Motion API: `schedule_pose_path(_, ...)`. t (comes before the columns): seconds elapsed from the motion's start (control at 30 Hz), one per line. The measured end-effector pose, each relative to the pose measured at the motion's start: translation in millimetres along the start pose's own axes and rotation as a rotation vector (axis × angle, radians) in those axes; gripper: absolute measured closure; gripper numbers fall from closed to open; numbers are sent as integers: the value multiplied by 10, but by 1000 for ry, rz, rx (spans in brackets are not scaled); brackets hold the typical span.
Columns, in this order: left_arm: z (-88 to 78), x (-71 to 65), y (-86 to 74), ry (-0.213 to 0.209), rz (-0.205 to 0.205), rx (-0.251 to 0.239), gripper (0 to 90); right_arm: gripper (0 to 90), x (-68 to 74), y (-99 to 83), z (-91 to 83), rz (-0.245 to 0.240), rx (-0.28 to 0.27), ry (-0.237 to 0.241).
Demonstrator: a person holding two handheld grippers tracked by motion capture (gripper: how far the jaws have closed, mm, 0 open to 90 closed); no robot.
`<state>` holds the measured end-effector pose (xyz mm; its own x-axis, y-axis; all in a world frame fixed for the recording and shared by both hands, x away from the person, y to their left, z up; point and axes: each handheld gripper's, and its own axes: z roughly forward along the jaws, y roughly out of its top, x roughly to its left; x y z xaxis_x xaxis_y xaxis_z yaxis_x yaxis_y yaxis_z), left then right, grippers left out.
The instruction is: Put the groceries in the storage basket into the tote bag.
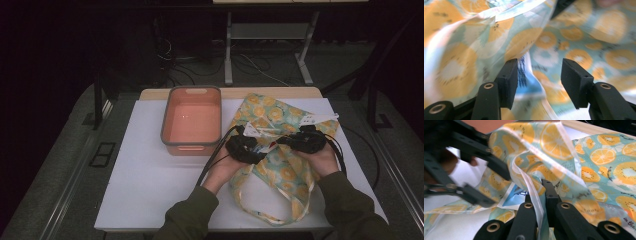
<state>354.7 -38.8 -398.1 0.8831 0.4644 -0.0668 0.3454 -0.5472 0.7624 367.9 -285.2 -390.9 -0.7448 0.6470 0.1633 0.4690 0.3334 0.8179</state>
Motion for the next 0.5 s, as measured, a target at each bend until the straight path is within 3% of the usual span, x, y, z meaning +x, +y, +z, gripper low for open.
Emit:
schedule_pose_path(0.1,-77,-56,-110,-21,8,21,454,898,3,-3,3,3,2,1)
schedule_pose_path(0.2,-79,-103,-251,-1,31,68,452,898,6,-4,13,1,5,0)
schedule_pose_path(0.4,123,-52,-473,20,-1,148,458,898,12,-14,46,-2,22,-1)
schedule_pose_path(0.5,135,-24,-499,49,-3,137,623,895,6,-30,49,3,28,-5)
